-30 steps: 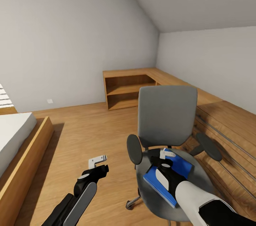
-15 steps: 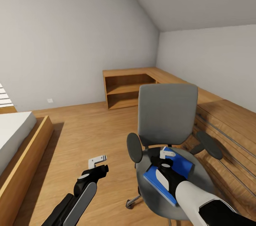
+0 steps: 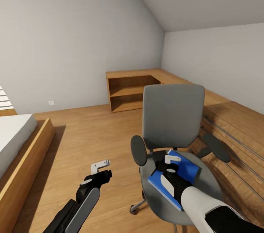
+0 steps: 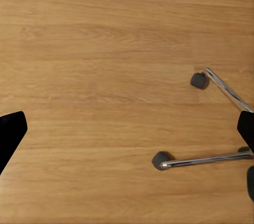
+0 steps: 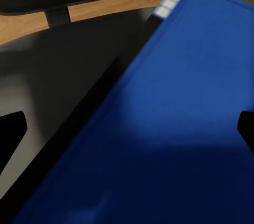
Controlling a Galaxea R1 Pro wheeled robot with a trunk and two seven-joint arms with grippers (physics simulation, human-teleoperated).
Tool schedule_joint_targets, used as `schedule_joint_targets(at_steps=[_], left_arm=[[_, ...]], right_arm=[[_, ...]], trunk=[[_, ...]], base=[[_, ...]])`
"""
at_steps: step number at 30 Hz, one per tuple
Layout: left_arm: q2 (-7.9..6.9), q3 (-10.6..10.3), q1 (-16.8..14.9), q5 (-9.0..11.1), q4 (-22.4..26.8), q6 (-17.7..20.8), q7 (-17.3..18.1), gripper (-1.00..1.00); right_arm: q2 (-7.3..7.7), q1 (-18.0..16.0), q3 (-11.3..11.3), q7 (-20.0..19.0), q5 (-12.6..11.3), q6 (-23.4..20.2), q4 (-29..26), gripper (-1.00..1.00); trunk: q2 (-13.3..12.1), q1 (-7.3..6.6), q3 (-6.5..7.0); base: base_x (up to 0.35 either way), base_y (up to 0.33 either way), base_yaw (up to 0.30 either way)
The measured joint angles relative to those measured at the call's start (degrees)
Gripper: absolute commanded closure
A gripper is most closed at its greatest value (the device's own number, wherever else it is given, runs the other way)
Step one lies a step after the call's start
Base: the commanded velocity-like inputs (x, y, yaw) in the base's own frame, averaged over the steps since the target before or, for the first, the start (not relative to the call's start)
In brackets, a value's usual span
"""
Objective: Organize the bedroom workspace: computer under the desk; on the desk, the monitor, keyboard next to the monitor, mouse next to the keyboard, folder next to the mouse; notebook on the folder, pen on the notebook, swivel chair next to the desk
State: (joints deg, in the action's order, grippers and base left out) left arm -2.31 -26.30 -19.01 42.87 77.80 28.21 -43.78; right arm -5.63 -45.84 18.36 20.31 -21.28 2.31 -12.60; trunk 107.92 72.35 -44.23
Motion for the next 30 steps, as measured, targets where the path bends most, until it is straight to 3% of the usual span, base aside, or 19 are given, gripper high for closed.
schedule_joint_targets(at_steps=[4,12,22,30], left_arm=[[0.0,-0.01,0.0,0.05,0.0,0.05,0.09,-1.0],[0.11,-0.1,0.01,-0.09,-0.01,0.0,-0.01,-1.0],[0.09,-0.09,0.01,0.03,0.0,0.07,0.06,-1.0],[0.09,-0.1,0.0,0.02,0.0,0.08,0.06,-1.0]], right_arm=[[-0.06,-0.01,0.05,0.0,0.0,-0.02,0.0,-1.0],[-0.1,-0.04,0.68,0.1,1.13,-0.01,-0.16,-1.0],[-0.13,-0.08,0.7,0.15,1.12,-0.03,-0.12,-1.0],[-0.18,-0.03,0.47,0.08,0.88,-0.04,-2.41,-1.0]], trunk=[[0.0,0.0,0.0],[3.21,1.74,-1.41],[3.22,1.75,-1.42],[5.63,3.07,-2.5]], base=[[0.0,0.0,0.0],[0.0,0.0,0.0],[0.0,0.0,0.0],[0.0,0.0,0.0]])
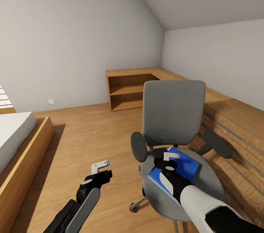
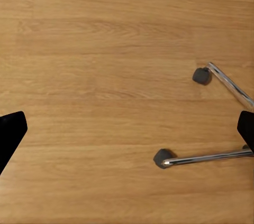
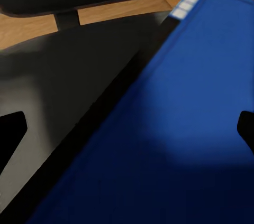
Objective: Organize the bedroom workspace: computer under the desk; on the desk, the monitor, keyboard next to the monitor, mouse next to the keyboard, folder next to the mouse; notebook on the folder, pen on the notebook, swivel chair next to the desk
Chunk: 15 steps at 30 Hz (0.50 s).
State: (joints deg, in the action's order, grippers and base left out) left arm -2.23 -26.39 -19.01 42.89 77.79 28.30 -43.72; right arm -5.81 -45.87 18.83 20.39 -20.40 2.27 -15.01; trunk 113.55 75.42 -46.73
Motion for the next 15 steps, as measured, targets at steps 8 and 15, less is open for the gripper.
schedule_joint_targets(at_steps=[8,15], left_arm=[[-0.05,0.04,0.0,0.0,-1.26,-0.07,0.28,-1.0],[-0.16,0.15,0.0,-0.07,-2.29,-0.17,0.33,-1.0]], right_arm=[[0.03,0.01,0.06,-0.03,-0.07,-0.01,-0.04,-1.0],[0.0,-0.01,0.15,-0.08,-0.24,-0.04,-0.2,-1.0]], trunk=[[0.0,0.0,0.0],[-0.01,0.03,0.0]], base=[[0.0,0.0,0.0],[-0.108,-0.024,0.0]])
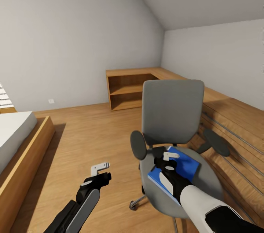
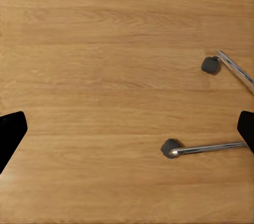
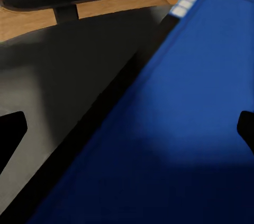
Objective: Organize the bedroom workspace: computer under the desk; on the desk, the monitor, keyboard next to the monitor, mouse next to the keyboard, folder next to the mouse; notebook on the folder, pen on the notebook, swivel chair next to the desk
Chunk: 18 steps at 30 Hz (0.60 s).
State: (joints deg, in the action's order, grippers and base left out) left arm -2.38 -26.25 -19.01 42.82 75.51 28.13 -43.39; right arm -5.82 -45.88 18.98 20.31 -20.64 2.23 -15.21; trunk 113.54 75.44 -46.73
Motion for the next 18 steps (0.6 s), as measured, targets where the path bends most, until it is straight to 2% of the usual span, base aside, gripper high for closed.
schedule_joint_targets(at_steps=[4,11,18], left_arm=[[-0.01,0.02,0.0,-0.04,-0.14,-0.01,-0.04,-1.0],[-0.01,0.03,0.0,-0.06,-0.18,-0.01,-0.07,-1.0],[-0.01,0.02,0.0,-0.06,-0.19,-0.02,-0.06,-1.0]], right_arm=[[-0.01,0.02,0.01,-0.08,-0.13,0.0,-0.17,-1.0],[0.06,0.01,-0.02,-0.07,-0.06,0.0,-0.18,-1.0],[-0.01,0.02,0.01,-0.09,-0.13,0.0,-0.23,-1.0]], trunk=[[0.0,0.01,0.0],[0.0,-0.02,0.0],[0.0,-0.01,0.0]], base=[[-0.252,-0.073,0.0],[-0.07,-0.026,0.0],[-0.145,-0.1,0.0]])
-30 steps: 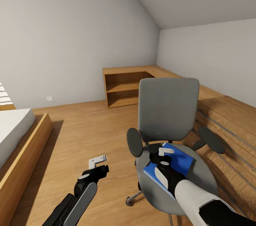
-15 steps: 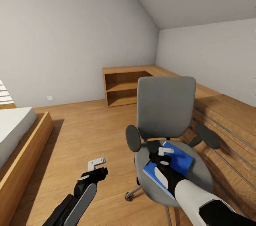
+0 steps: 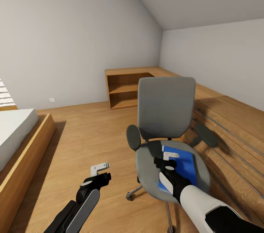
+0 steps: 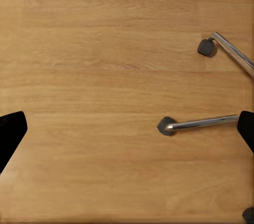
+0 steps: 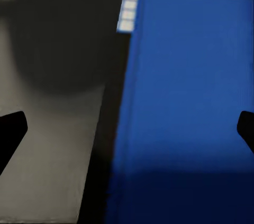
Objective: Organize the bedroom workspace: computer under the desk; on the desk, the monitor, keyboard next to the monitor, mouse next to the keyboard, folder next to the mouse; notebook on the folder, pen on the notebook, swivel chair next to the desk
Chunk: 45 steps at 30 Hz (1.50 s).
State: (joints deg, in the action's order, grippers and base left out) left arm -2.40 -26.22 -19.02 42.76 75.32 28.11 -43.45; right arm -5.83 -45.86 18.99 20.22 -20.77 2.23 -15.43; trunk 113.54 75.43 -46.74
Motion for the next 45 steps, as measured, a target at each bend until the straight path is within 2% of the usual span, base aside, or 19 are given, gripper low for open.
schedule_joint_targets(at_steps=[17,34,40,45], left_arm=[[-0.06,0.0,0.0,0.0,0.0,0.0,0.0,-1.0],[-0.01,0.01,0.0,0.03,-0.08,0.01,-0.11,-1.0],[0.06,-0.07,0.0,0.0,-0.08,0.0,-0.23,-1.0],[0.08,-0.08,0.0,0.0,-0.07,0.01,-0.33,-1.0]], right_arm=[[0.0,-0.02,-0.01,0.06,0.18,0.0,0.11,-1.0],[-0.05,-0.01,-0.03,0.1,0.26,0.01,0.13,-1.0],[-0.08,0.0,0.22,0.03,0.25,0.08,2.32,-1.0],[0.24,0.02,-0.65,0.08,-0.51,0.42,2.35,-1.0]], trunk=[[0.0,0.0,0.0],[0.0,-0.01,0.0],[-2.39,-1.32,1.08],[-4.4,-2.42,1.96]], base=[[-0.1,-0.035,0.0],[-0.01,-0.003,0.0],[0.0,0.0,0.0],[0.0,0.0,0.0]])
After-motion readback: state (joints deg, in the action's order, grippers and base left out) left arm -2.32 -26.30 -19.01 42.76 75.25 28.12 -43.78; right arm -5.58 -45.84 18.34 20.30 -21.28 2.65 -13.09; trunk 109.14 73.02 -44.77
